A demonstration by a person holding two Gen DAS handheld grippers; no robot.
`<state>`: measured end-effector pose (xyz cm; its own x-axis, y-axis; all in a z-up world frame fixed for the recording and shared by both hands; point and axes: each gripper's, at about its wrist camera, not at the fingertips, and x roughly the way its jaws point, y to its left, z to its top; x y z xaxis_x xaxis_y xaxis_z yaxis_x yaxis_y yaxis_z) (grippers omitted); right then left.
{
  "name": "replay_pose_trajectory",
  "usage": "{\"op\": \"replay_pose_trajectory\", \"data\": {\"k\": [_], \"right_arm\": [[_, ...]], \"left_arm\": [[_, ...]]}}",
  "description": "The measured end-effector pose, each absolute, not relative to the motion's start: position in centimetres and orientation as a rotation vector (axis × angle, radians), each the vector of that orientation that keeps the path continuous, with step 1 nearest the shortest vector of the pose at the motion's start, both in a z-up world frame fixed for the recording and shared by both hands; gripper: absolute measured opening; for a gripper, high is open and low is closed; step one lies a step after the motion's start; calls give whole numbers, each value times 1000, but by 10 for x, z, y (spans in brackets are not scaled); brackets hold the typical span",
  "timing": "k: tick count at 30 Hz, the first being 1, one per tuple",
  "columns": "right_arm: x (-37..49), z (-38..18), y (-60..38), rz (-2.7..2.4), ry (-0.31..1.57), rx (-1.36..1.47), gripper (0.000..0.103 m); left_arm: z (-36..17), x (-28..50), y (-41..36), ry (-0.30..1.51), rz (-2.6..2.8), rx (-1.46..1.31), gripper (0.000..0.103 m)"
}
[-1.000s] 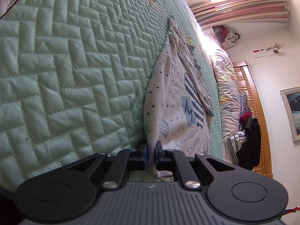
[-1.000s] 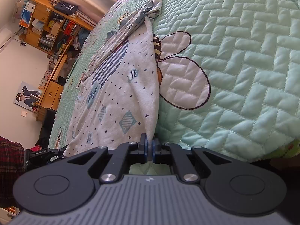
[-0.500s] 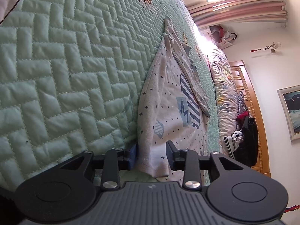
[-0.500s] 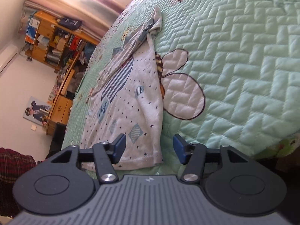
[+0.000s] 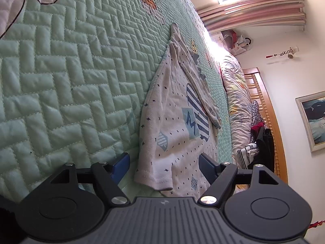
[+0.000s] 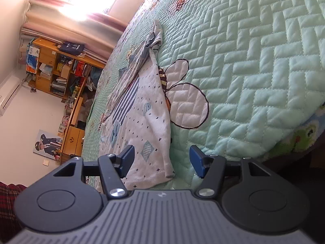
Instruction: Fold clothes
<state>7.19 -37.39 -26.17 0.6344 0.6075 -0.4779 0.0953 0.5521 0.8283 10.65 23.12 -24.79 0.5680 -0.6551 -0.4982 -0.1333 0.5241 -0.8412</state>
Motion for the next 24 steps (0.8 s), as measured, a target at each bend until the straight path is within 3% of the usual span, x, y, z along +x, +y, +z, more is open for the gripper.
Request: {"op": "replay_pose_trajectory", "data": {"k": [16, 24], "right_arm": [[70, -258, -377, 401, 770, 1011, 62], [86, -259, -372, 369, 878, 926, 62]], "left_arm": [[-247, 109, 229, 947, -397, -980, 81], [-242, 122, 218, 992, -457, -898, 94]]}}
